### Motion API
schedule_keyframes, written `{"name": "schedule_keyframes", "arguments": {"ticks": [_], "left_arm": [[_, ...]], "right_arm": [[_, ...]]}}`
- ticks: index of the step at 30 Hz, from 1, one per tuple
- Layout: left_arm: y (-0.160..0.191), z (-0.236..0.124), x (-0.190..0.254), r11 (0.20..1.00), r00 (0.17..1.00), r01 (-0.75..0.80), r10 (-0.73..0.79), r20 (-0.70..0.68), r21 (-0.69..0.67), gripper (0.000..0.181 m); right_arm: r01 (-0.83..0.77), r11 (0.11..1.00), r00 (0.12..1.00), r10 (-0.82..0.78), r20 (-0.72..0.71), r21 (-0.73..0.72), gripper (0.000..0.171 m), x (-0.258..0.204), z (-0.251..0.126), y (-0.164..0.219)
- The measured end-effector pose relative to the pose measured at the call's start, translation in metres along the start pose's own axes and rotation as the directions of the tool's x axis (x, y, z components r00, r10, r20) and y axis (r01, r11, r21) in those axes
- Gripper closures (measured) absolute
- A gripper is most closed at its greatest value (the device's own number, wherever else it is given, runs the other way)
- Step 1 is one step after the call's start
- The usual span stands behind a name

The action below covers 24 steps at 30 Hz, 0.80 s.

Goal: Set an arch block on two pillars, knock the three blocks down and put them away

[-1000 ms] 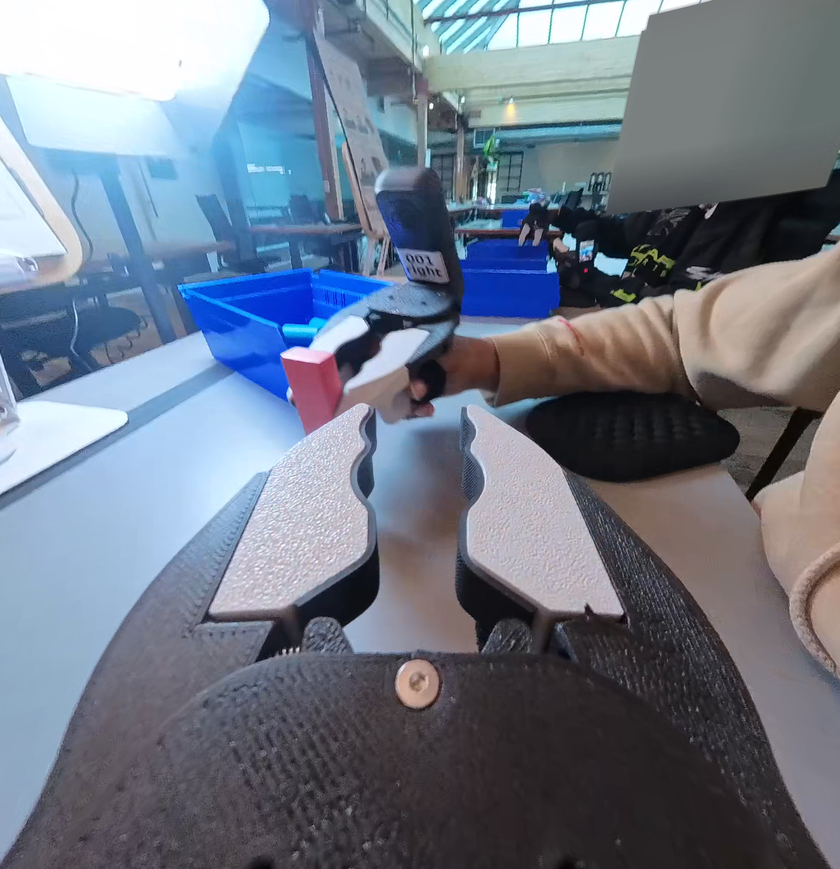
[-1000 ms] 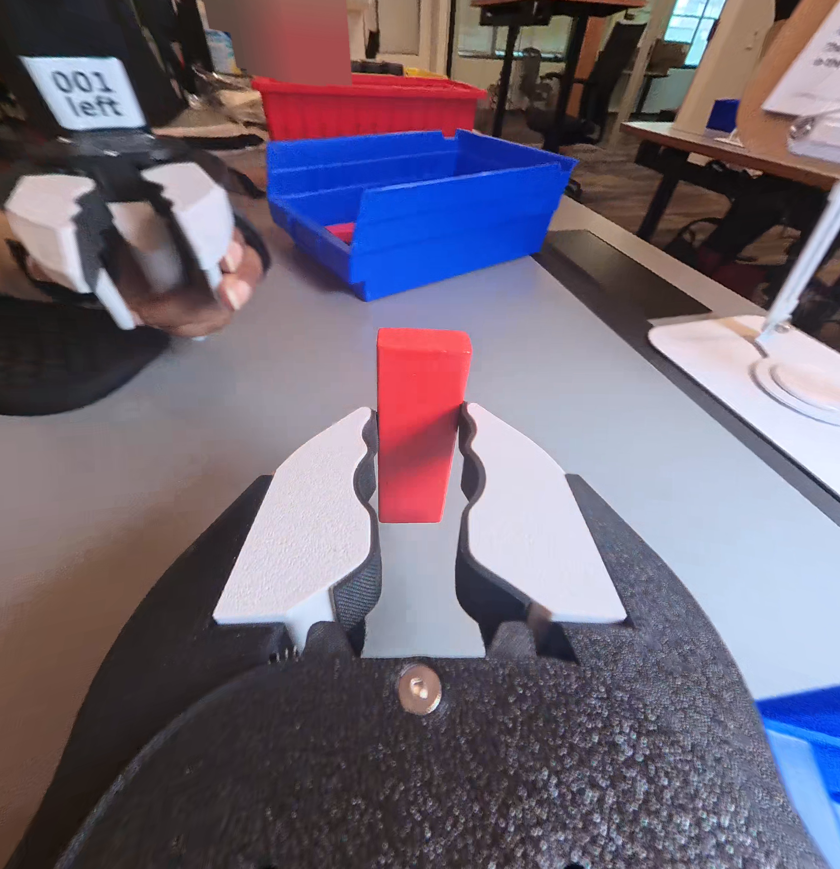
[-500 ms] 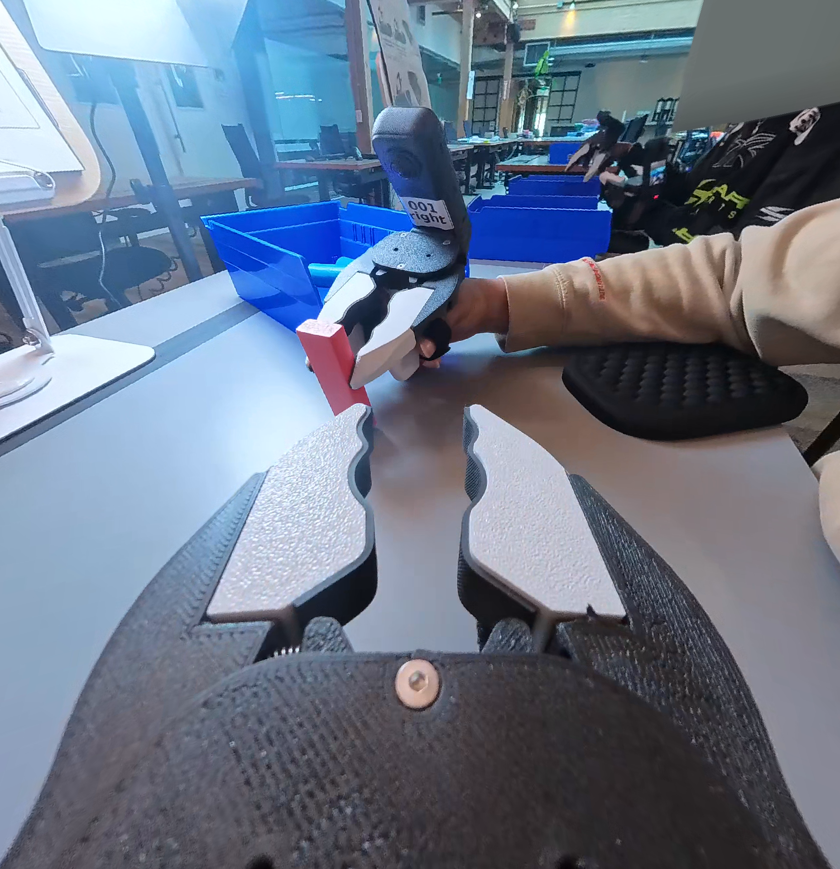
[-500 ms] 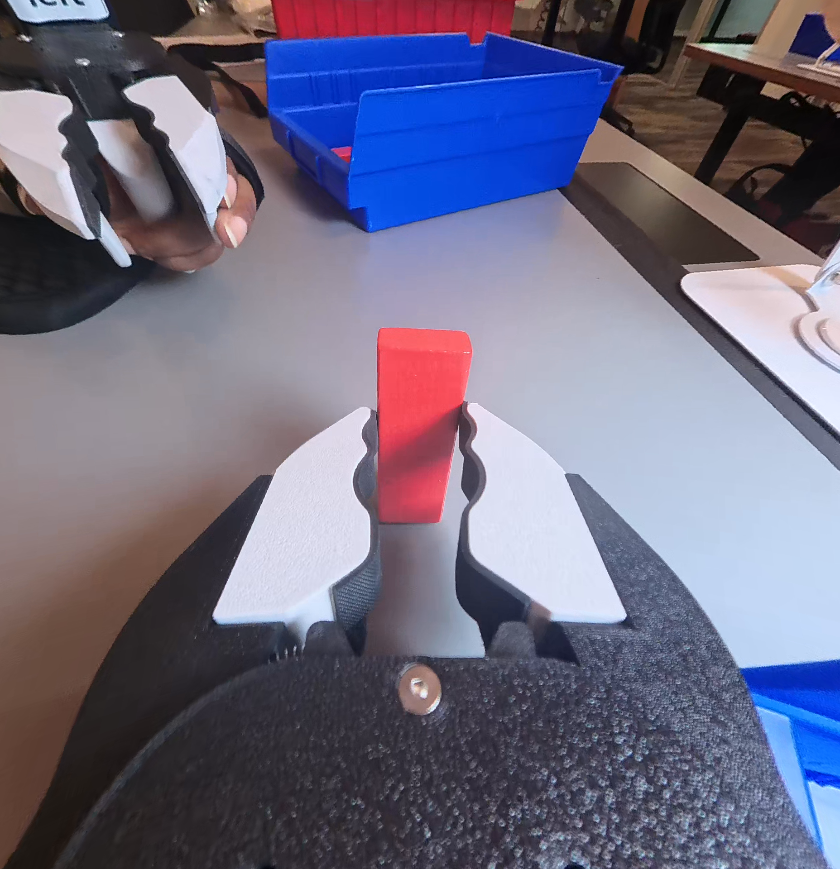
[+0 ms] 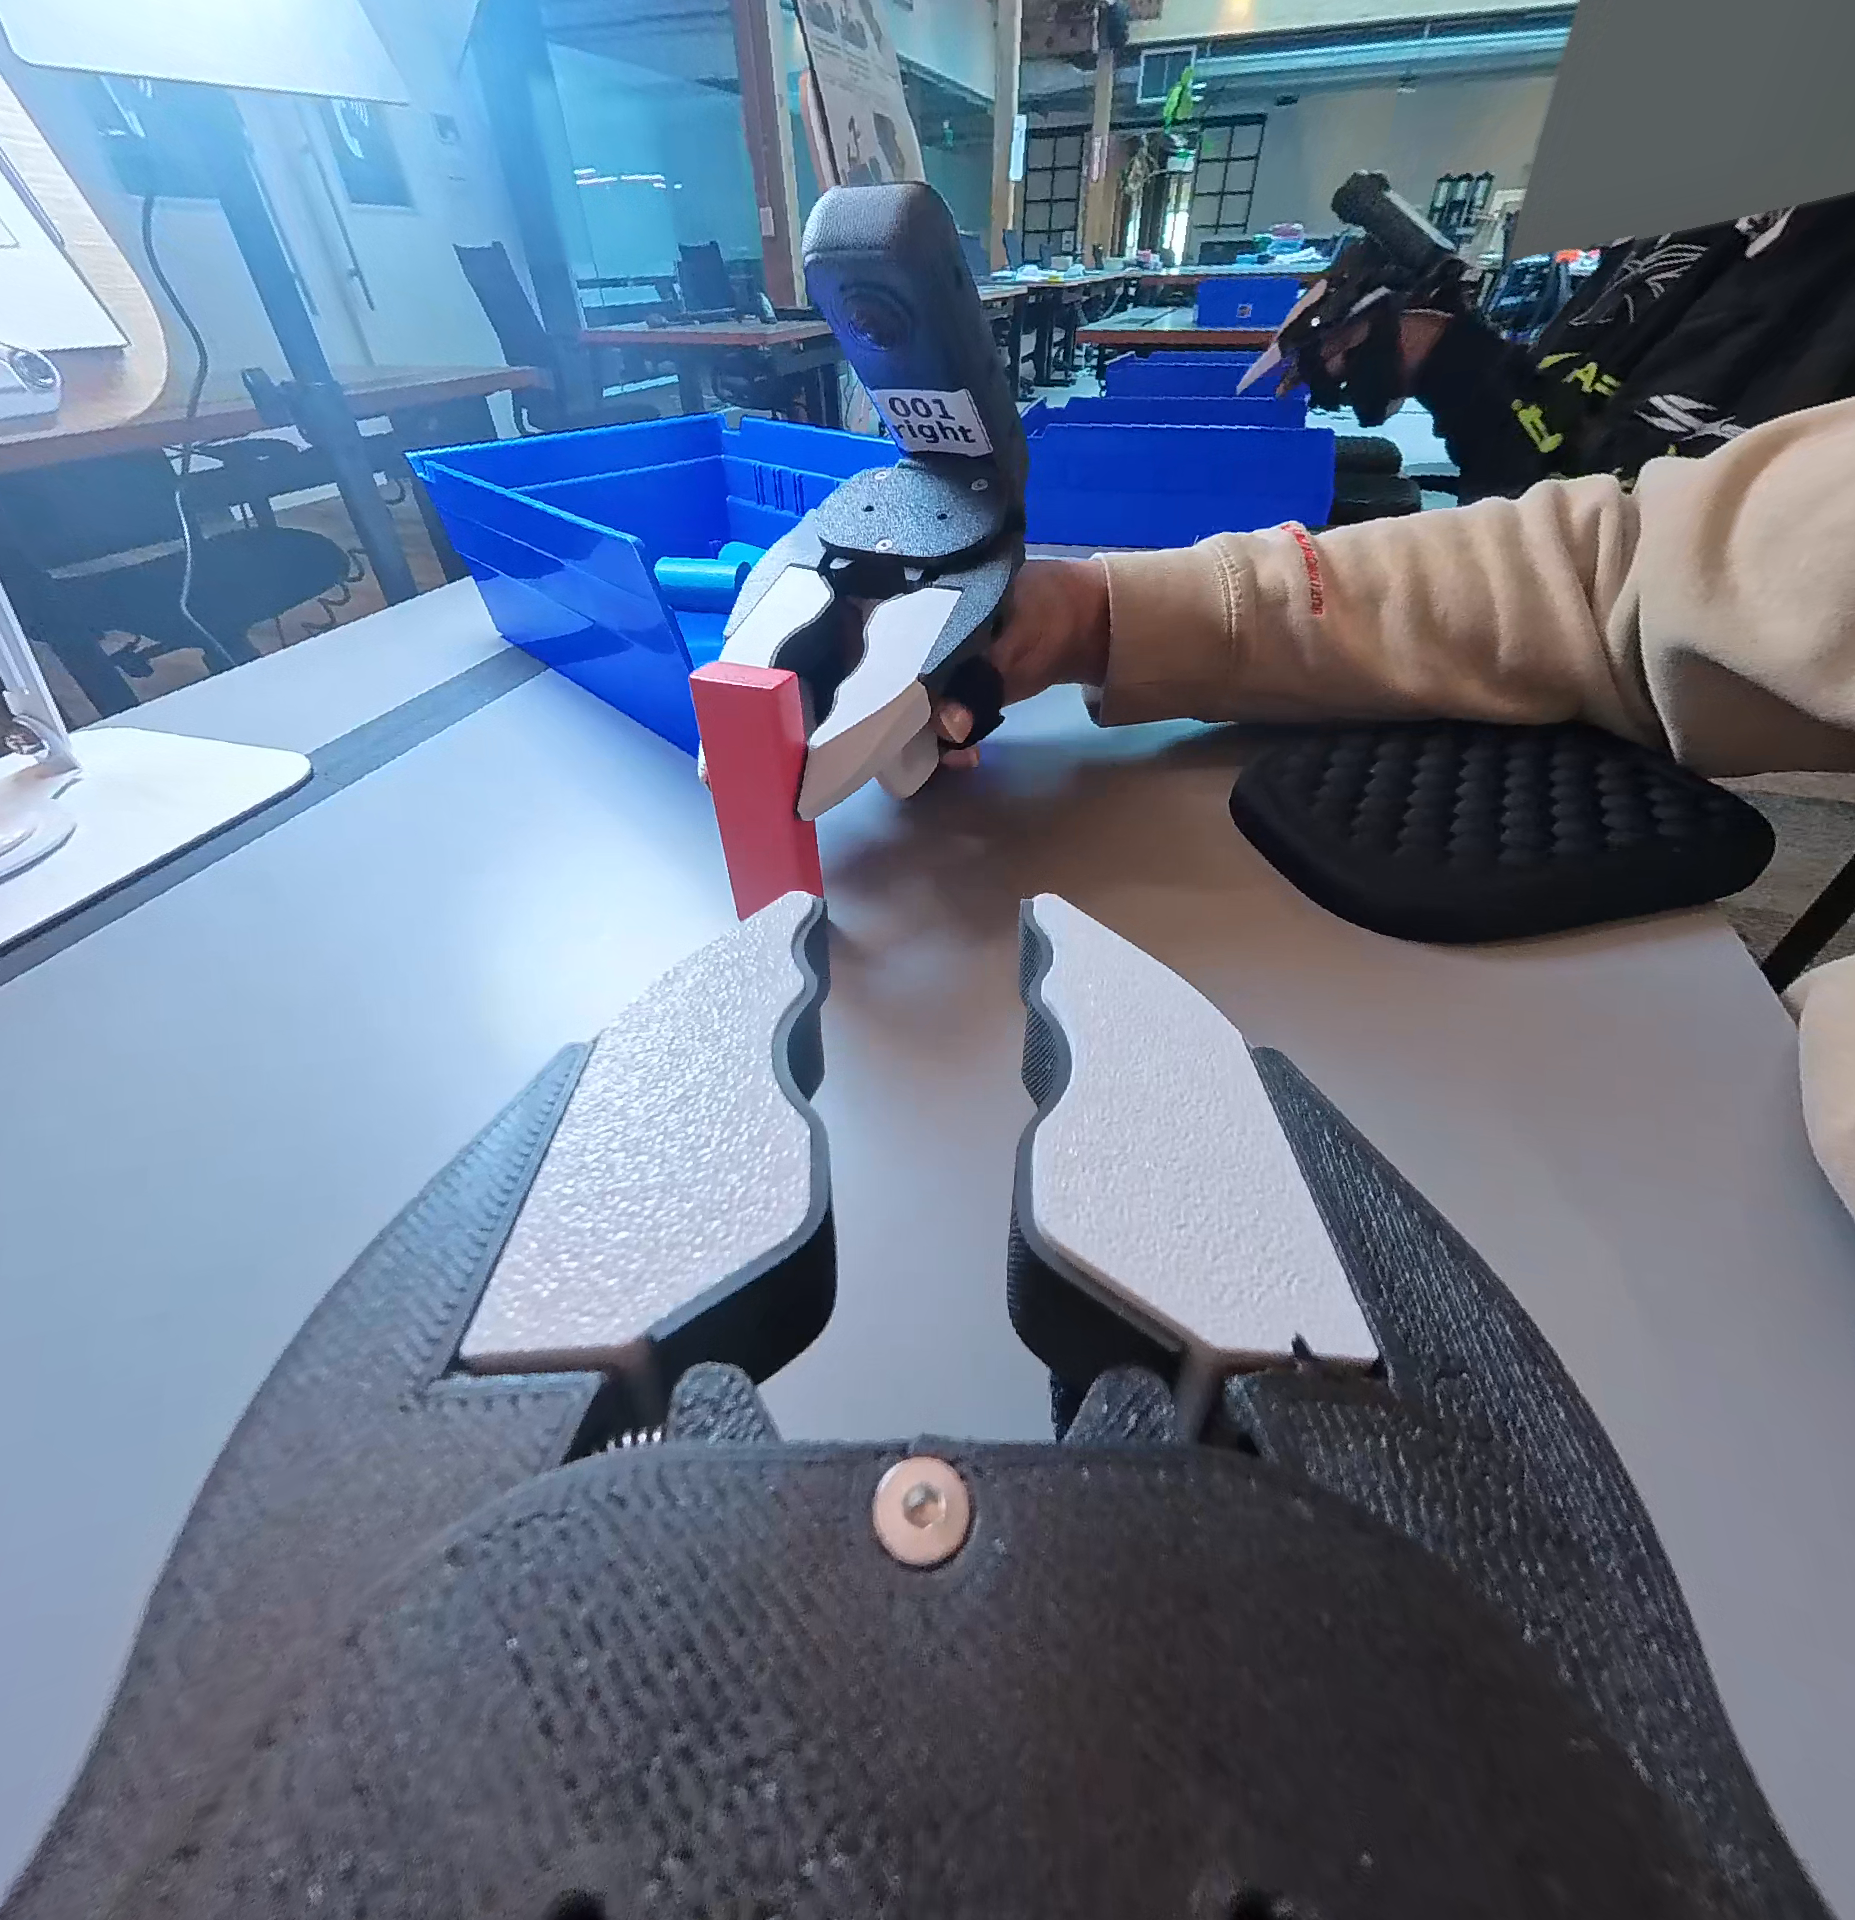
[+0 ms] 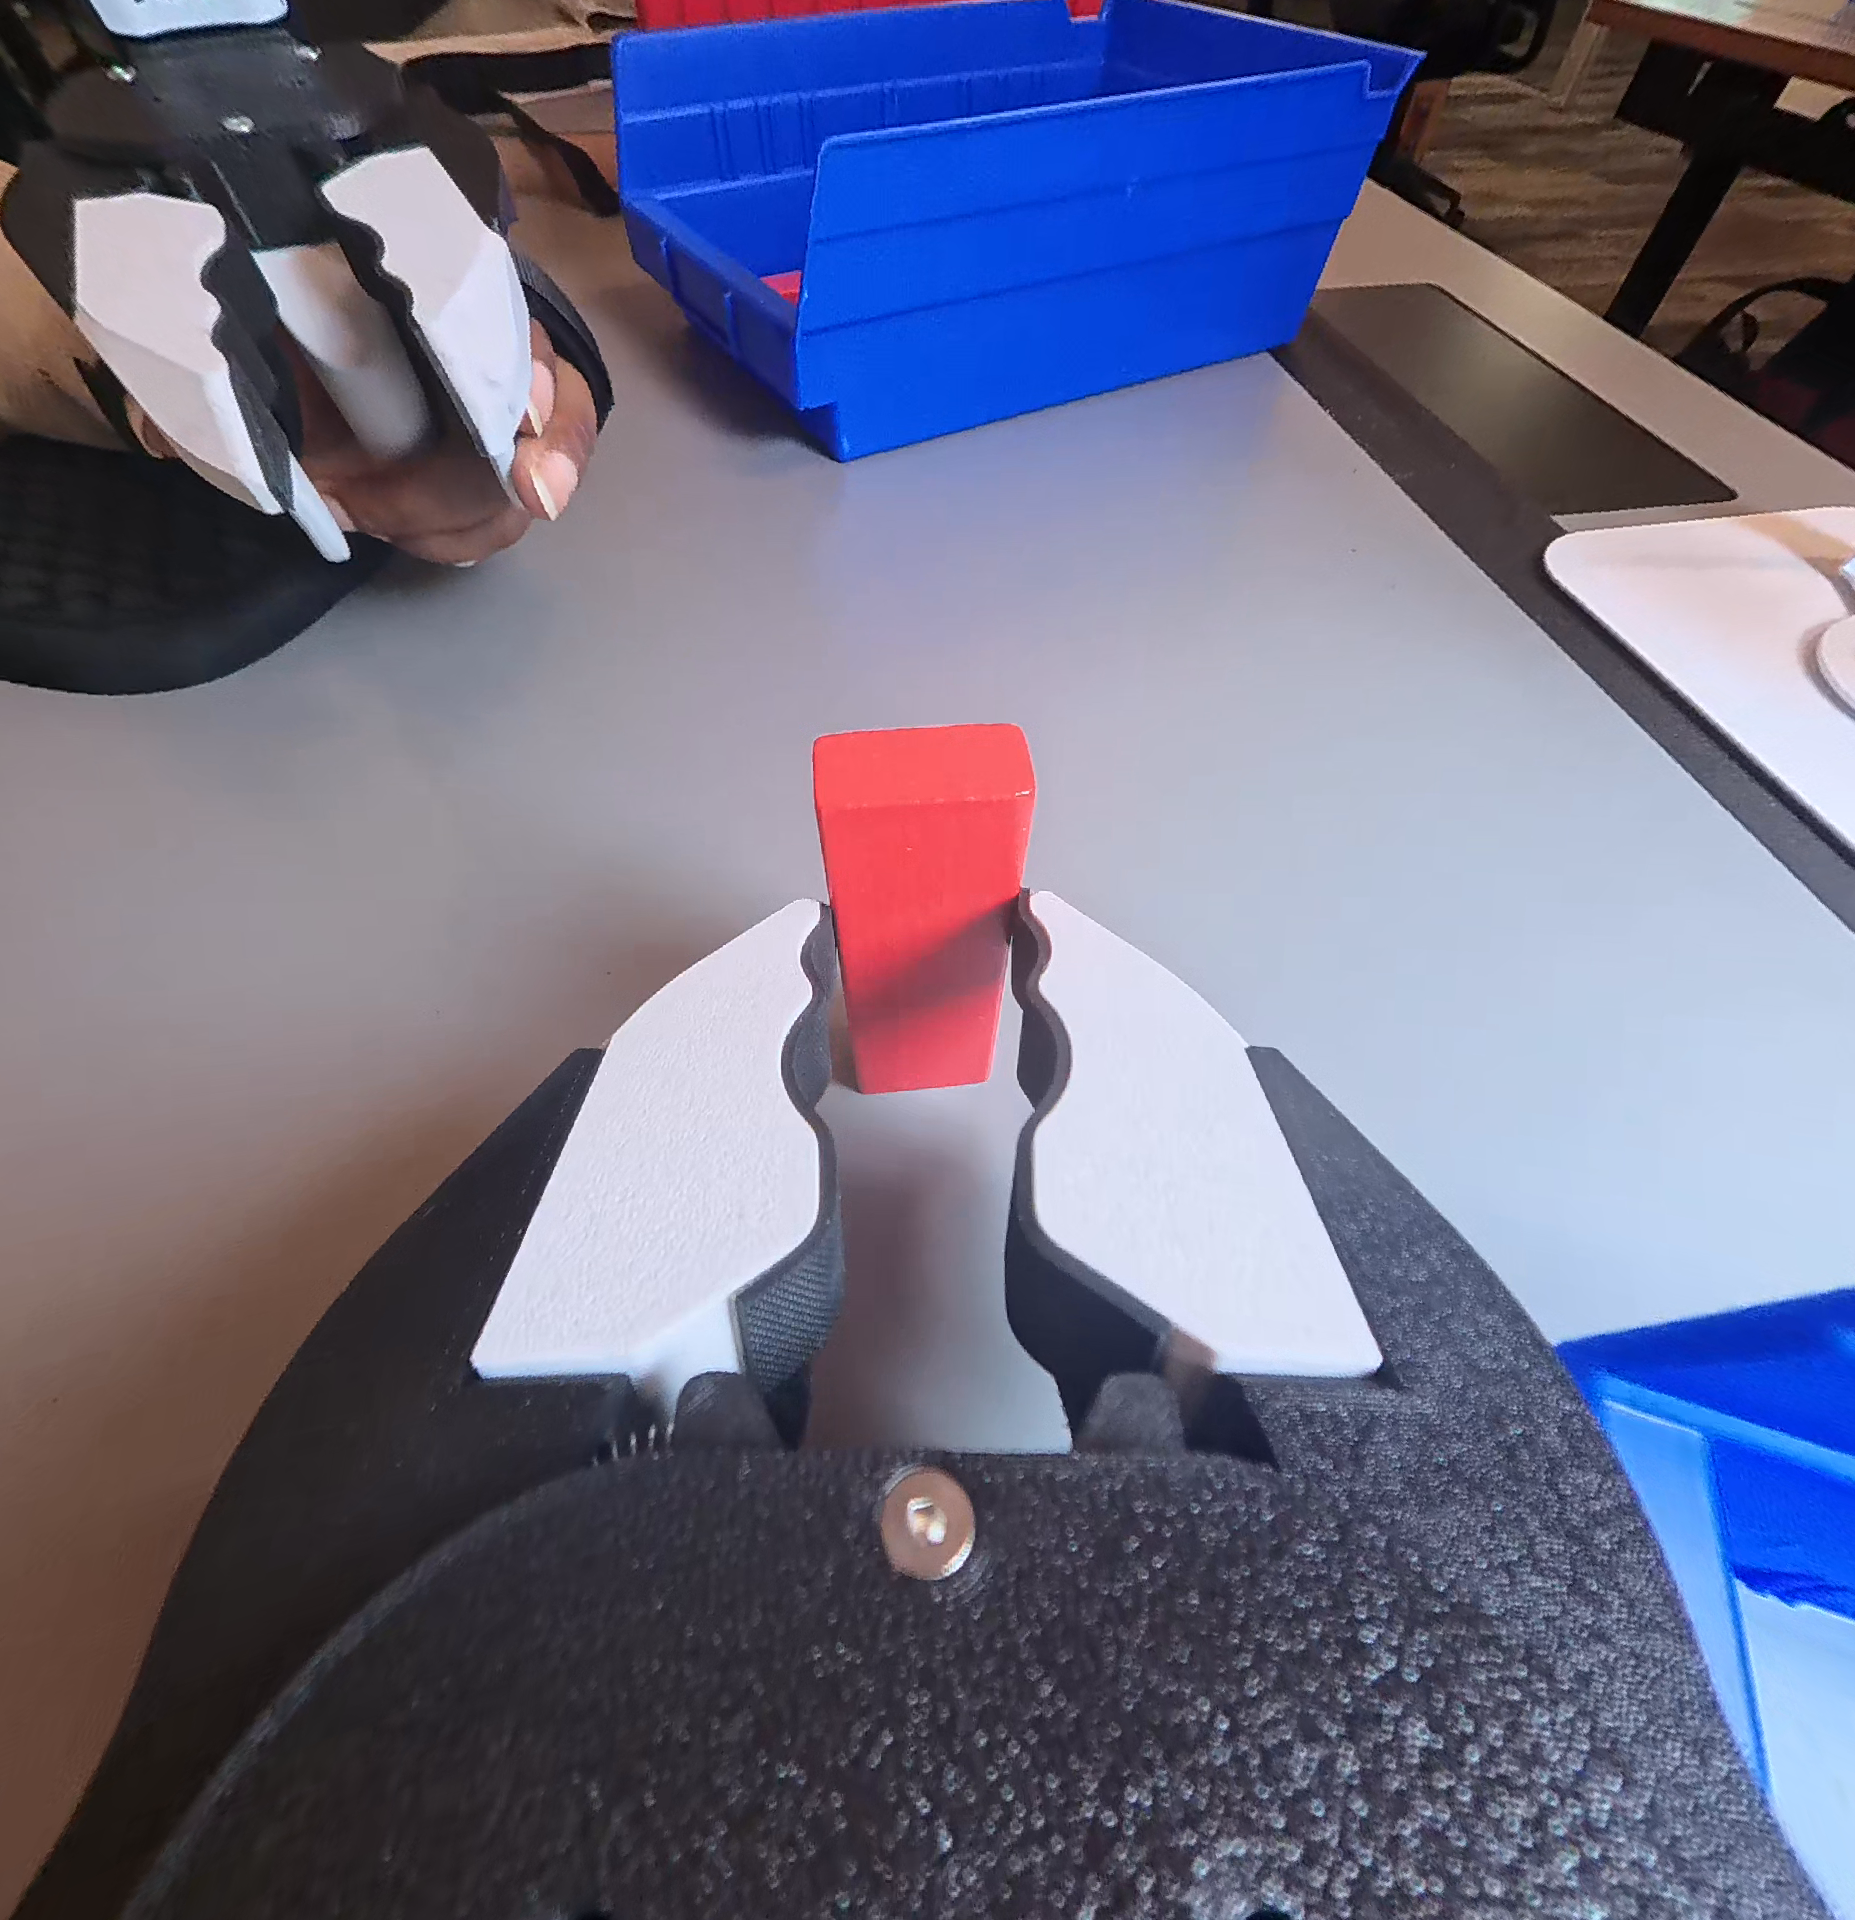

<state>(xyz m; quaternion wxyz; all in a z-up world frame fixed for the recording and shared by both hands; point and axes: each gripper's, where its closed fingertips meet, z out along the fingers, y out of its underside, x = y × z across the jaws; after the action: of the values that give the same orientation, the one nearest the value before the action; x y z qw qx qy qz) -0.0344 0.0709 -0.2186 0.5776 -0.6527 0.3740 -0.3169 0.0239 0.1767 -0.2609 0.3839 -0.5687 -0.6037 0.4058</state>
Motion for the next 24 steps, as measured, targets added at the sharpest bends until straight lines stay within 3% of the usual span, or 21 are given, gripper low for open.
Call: {"name": "schedule_keyframes", "arguments": {"ticks": [18,24], "left_arm": [[-0.002,0.0,-0.006,1.0,1.0,0.007,-0.007,0.026,0.005,0.148],[-0.022,-0.017,-0.032,0.997,0.987,-0.049,0.039,0.158,0.055,0.148]], "right_arm": [[0.003,1.0,1.0,-0.003,-0.01,0.03,0.13,-0.001,-0.003,-0.008],[-0.034,0.989,0.999,0.039,-0.031,0.147,0.126,-0.012,-0.026,-0.039]]}}
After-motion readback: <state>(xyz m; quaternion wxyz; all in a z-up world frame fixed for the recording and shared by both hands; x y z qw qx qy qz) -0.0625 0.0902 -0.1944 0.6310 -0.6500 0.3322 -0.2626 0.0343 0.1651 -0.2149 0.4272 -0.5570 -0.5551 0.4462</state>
